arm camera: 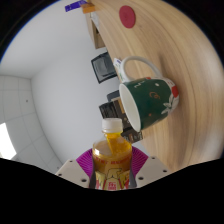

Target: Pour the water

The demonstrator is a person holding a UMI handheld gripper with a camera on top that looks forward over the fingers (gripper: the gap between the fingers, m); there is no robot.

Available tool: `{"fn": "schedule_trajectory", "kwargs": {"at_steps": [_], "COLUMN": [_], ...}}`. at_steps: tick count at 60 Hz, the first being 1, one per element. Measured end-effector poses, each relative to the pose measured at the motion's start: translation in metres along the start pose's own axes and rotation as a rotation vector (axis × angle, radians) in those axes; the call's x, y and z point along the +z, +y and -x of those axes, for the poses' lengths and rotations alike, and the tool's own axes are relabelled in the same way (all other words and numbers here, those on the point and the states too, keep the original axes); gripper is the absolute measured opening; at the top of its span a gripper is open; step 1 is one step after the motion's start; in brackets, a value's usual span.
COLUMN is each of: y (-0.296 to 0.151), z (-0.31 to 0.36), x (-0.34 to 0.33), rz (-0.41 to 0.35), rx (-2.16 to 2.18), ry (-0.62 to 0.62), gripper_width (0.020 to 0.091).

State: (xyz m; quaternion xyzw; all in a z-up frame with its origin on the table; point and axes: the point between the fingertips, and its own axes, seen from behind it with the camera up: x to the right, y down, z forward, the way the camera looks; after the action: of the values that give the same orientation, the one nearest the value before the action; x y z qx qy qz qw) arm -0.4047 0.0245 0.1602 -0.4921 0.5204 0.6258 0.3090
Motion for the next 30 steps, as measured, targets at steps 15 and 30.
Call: {"fn": "schedule_trajectory", "kwargs": {"at_steps": [15, 30], "y": [-0.051, -0.215], "z": [0.175, 0.21], "x": [-0.054, -0.102], "rz": [-0.239, -0.503], "rx": [-0.999, -1.698], "ry": [-0.208, -0.097], "gripper_width": [0.0466, 0.0462]}}
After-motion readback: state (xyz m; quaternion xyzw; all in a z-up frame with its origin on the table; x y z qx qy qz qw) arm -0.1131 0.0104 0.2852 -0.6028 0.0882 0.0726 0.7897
